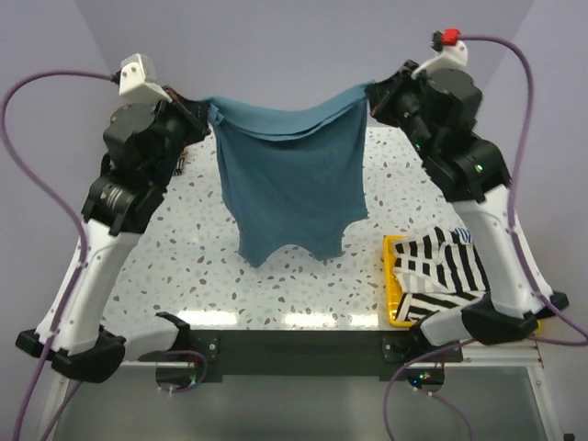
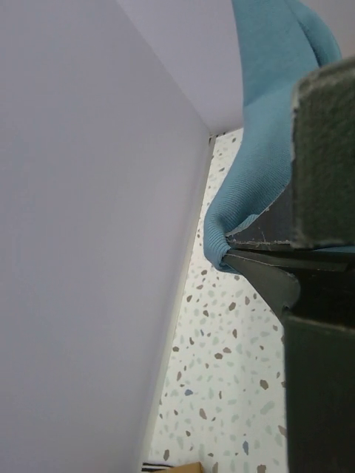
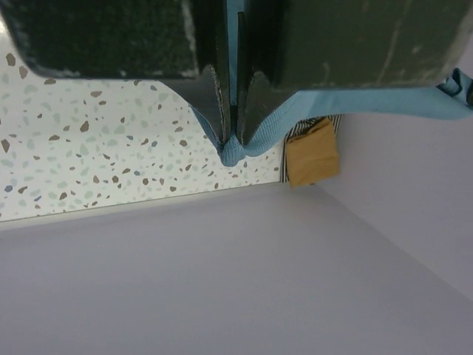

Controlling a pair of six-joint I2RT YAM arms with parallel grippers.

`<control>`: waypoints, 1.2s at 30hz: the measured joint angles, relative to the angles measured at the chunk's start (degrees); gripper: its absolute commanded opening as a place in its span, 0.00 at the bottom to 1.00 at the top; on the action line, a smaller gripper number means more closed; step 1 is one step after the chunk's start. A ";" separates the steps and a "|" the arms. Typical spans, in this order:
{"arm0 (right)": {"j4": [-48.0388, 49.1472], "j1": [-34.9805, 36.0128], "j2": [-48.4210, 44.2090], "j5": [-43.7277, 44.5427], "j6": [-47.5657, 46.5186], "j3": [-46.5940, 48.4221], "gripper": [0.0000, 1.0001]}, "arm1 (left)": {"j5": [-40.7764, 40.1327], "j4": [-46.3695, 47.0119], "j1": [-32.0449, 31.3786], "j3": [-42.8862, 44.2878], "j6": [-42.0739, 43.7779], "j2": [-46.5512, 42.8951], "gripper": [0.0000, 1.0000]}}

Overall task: Fold and stack the tank tops
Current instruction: Flatten the tank top out

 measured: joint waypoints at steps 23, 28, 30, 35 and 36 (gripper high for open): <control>5.07 -5.11 13.38 -9.55 1.29 -4.94 0.00 | 37.42 14.88 28.41 2.64 -5.40 18.56 0.00; 10.69 -5.16 5.31 -12.41 4.85 -35.87 0.08 | 39.82 24.48 27.89 -27.74 -8.02 7.93 0.13; 11.28 -5.16 7.39 -13.64 6.34 -45.97 0.36 | 40.33 25.38 28.04 -41.88 -9.05 6.60 0.25; 8.20 -5.14 11.80 -15.32 8.31 -63.54 0.71 | 40.89 23.76 28.02 -67.23 -9.94 4.87 0.54; 7.96 -5.14 9.97 -15.23 8.55 -63.95 0.72 | 41.03 22.91 28.02 -69.40 -9.88 3.56 0.55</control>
